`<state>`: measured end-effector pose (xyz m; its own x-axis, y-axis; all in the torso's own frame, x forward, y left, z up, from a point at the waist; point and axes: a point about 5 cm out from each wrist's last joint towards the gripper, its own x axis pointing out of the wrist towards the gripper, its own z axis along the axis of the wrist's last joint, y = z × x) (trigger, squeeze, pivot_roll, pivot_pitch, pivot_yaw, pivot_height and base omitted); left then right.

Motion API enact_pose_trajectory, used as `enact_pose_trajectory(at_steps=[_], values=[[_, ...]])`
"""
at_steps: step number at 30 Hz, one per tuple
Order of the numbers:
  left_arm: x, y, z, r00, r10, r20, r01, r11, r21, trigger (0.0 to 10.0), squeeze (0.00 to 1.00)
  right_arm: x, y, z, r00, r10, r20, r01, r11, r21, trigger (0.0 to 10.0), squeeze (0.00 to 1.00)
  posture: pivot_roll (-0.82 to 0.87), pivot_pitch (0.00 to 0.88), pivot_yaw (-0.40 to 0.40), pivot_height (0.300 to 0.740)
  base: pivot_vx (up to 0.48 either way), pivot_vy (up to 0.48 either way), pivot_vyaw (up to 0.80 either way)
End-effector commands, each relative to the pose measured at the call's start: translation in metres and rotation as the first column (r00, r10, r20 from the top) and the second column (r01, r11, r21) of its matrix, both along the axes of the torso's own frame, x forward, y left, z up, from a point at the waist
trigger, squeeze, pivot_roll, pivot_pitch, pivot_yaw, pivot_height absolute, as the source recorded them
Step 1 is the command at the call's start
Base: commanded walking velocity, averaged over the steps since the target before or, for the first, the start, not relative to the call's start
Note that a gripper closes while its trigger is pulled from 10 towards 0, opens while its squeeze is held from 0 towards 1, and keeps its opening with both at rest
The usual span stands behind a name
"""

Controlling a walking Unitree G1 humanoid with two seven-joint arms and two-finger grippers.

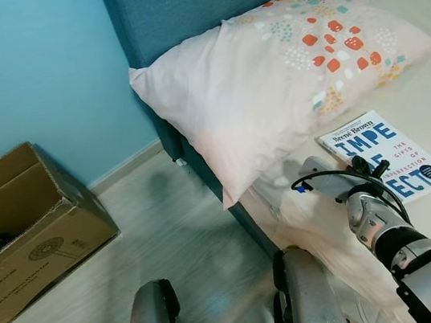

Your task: Clean up the room

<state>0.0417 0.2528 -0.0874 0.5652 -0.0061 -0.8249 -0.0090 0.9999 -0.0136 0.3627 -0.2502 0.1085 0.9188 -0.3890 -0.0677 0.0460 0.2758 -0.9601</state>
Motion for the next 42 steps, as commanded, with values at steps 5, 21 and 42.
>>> enact_pose_trajectory(at_steps=[5, 21, 42], values=[[-0.014, -0.005, -0.008, 0.997, 0.034, -0.075, -0.035, 0.999, -0.009, 10.0, 0.0, -0.009, 0.016, -0.025, 0.996, 0.06, -0.069, -0.052, 0.993, 0.105, 0.0, 0.0, 0.08, 0.403, -0.047, 0.595, 0.0, 0.0, 0.0], [0.011, -0.018, -0.017, 0.993, 0.07, -0.099, -0.071, 0.997, -0.006, 10.0, 0.0, -0.048, 0.065, -0.084, 0.947, 0.252, -0.198, -0.197, 0.945, 0.263, 0.0, 0.0, 0.02, 0.298, -0.078, 0.595, 0.0, 0.0, 0.0], [0.021, -0.025, -0.02, 0.989, 0.094, -0.112, -0.095, 0.996, -0.001, 10.0, 0.0, -0.051, 0.075, -0.088, 0.921, 0.307, -0.238, -0.224, 0.921, 0.32, 10.0, 1.0, 0.02, 0.243, -0.092, 0.595, 0.0, 0.0, 0.0]])
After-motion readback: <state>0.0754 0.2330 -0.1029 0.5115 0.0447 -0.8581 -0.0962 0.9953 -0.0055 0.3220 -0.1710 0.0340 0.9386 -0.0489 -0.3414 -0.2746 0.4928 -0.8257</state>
